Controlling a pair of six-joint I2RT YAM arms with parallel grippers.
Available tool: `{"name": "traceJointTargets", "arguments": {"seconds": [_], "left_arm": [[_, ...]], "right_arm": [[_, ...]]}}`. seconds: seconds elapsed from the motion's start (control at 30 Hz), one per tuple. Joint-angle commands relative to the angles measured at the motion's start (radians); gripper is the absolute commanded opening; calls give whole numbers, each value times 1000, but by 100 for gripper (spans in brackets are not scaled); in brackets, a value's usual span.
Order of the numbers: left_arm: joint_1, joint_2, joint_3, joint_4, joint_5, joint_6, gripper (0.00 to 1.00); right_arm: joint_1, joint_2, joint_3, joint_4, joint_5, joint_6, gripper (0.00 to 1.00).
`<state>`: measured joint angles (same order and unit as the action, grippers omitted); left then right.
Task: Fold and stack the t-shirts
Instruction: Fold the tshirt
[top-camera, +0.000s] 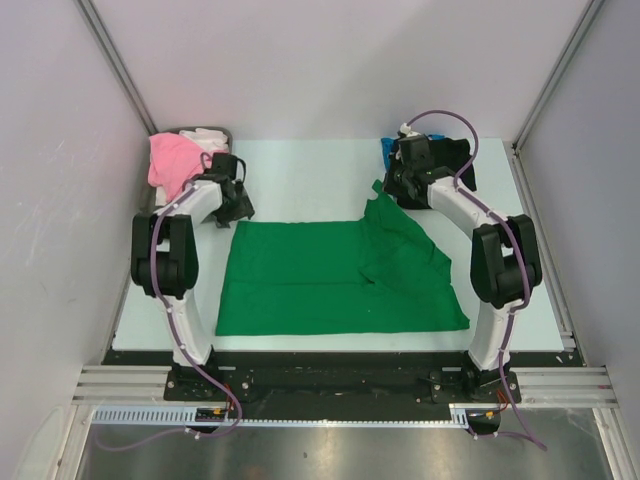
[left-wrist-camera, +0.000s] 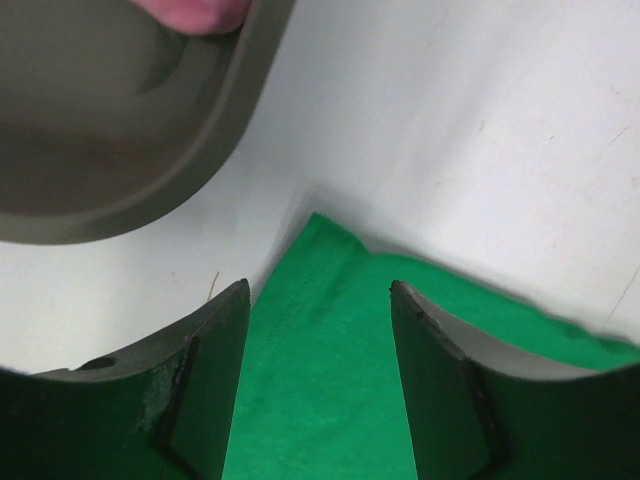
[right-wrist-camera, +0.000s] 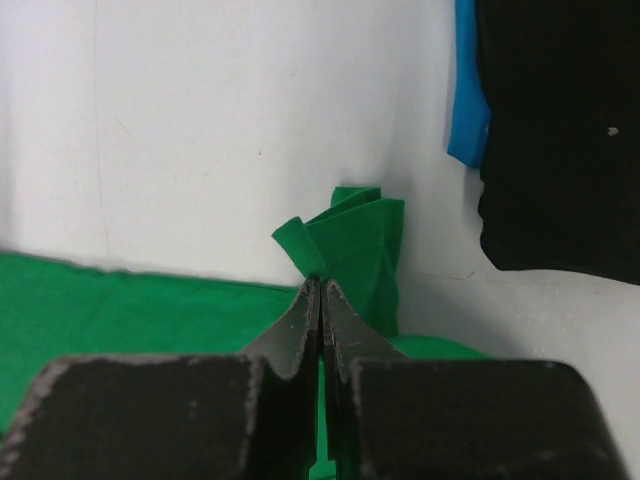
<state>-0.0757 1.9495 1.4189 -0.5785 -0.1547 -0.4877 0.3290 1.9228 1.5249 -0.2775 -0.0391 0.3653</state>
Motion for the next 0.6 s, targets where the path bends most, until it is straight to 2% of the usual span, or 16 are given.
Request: {"name": "traceJointTargets", "arguments": {"seconds": [0.0, 0.17, 0.5, 0.57], "left_arm": [[-18, 38, 78, -11, -69, 37, 62], [-21, 61, 77, -6, -75, 34, 53], [-26, 95, 64, 17, -77, 51, 54], [-26, 106, 63, 22, -68, 51, 50]], "right_arm": [[-8, -79, -15, 44, -5, -11, 0], [-16, -81, -22, 44, -12, -11, 0], [-15, -84, -31, 41, -25, -3, 0], [-16, -85, -34, 41, -25, -3, 0]]}}
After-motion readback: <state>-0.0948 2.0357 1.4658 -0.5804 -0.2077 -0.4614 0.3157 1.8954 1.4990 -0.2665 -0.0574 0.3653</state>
